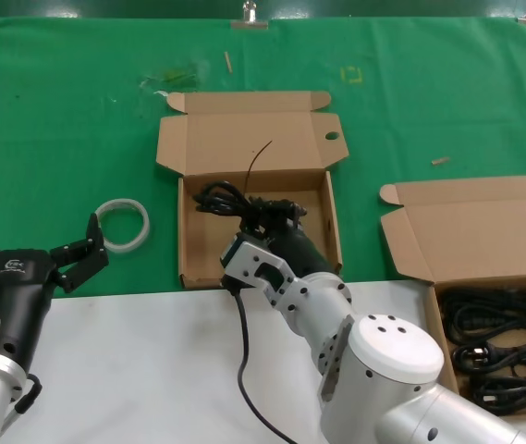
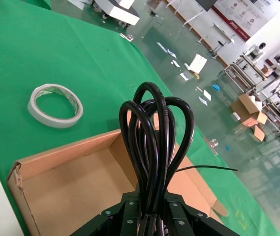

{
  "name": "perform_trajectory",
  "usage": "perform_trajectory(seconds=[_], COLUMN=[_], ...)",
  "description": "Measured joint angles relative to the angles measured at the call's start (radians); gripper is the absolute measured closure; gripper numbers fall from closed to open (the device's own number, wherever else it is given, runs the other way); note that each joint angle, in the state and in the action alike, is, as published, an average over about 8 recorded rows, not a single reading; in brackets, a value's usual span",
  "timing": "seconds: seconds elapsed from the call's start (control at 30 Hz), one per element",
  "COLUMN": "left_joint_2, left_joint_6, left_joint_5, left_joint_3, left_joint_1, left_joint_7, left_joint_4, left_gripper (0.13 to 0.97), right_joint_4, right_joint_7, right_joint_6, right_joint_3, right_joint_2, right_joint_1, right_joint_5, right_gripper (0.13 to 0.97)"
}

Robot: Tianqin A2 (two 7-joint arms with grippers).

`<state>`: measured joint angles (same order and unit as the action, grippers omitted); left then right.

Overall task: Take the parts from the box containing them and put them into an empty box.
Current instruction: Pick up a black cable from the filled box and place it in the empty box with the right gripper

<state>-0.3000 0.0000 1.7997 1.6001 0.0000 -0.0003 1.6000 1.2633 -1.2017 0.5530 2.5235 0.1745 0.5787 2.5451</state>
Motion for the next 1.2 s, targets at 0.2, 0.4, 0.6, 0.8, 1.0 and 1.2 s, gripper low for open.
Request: perform_trajectory(seconds=[0.2,0.4,0.6,0.8,1.0,1.2], left_joint_2=[0.000,0.000,0.000,0.000,0.000,0.000], left_joint_6=[0.000,0.000,0.000,0.000,0.000,0.000], left_joint_5=[0.000,0.000,0.000,0.000,0.000,0.000], left_joint_3=[0.000,0.000,0.000,0.000,0.000,0.000], left_joint_1=[0.000,0.000,0.000,0.000,0.000,0.000], left_joint_7=[0.000,0.000,0.000,0.000,0.000,0.000], left_joint_4=[0.000,0.000,0.000,0.000,0.000,0.000], left_gripper=[0.132,0.132,0.132,0.132,0.132,0.132], right_joint_4=[-0.004,-0.006,-0.007,-0.007,-0.007,-0.007], right_joint_7=[0.021,0.040,0.042,0.042,0.042,0.042], right_joint_6=[-0.003,-0.011,-0.011,-0.011,-0.011,-0.011], right_joint_3=[0.006,0.004,0.004,0.004,0.004,0.004], right_joint_2=[0.000,0.000,0.000,0.000,0.000,0.000], right_joint_1=[0.002,0.001,0.001,0.001,0.001,0.001], right_joint_5=[0.012,0.022,0.023,0.023,0.023,0.023], right_gripper=[0.894,0.888,0.874,0.820,0.743,0.649])
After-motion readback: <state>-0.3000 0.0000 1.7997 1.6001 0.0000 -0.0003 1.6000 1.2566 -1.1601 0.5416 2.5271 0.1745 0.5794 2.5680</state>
